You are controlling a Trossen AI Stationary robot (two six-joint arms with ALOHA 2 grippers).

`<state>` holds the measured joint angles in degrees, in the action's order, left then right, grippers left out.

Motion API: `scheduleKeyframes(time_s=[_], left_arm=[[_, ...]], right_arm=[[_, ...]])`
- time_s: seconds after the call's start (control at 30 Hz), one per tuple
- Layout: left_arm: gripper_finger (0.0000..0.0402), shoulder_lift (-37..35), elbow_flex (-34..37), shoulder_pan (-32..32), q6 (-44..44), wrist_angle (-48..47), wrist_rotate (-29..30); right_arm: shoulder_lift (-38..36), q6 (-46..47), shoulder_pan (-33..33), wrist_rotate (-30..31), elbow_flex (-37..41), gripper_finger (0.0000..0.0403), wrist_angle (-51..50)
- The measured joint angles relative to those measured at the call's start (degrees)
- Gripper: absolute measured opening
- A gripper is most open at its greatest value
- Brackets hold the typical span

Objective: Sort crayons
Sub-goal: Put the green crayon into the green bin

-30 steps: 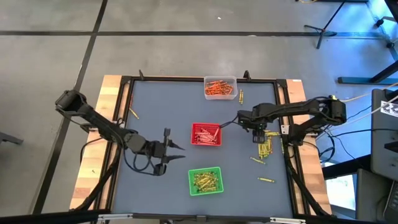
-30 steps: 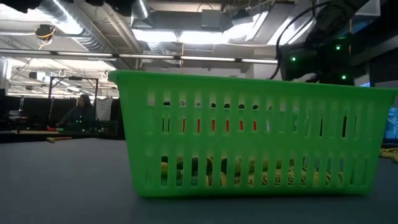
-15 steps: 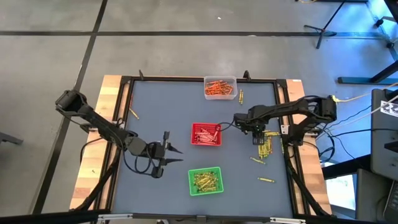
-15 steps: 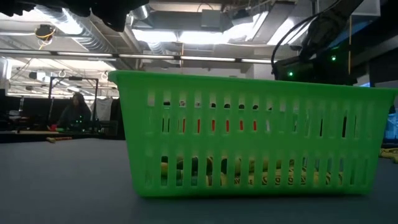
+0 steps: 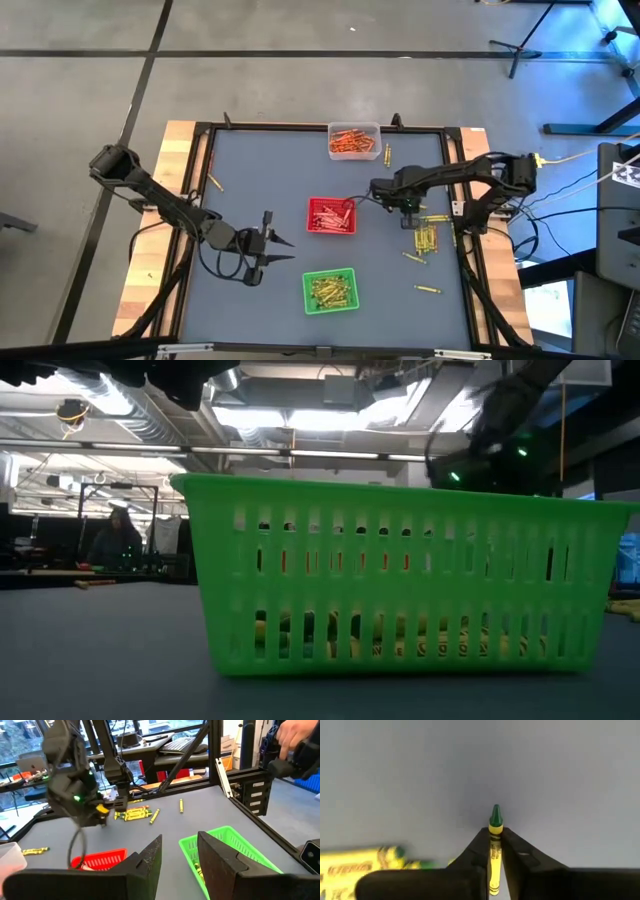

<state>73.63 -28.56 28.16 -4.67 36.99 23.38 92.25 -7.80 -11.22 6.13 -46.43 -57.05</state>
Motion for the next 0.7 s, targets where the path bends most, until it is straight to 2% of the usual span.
scheduleKeyframes(time_s=[0.23,0.7], left_arm=[[0.011,0.0,-0.02,0.0,-0.02,-0.6,-0.02],[0.011,0.0,-0.02,-0.02,-1.71,-2.26,3.1]], right_arm=[[-0.16,0.61,2.83,1.69,-10.5,0.0009,-2.82],[-0.18,12.18,20.68,1.77,-29.5,0.0014,-2.66]])
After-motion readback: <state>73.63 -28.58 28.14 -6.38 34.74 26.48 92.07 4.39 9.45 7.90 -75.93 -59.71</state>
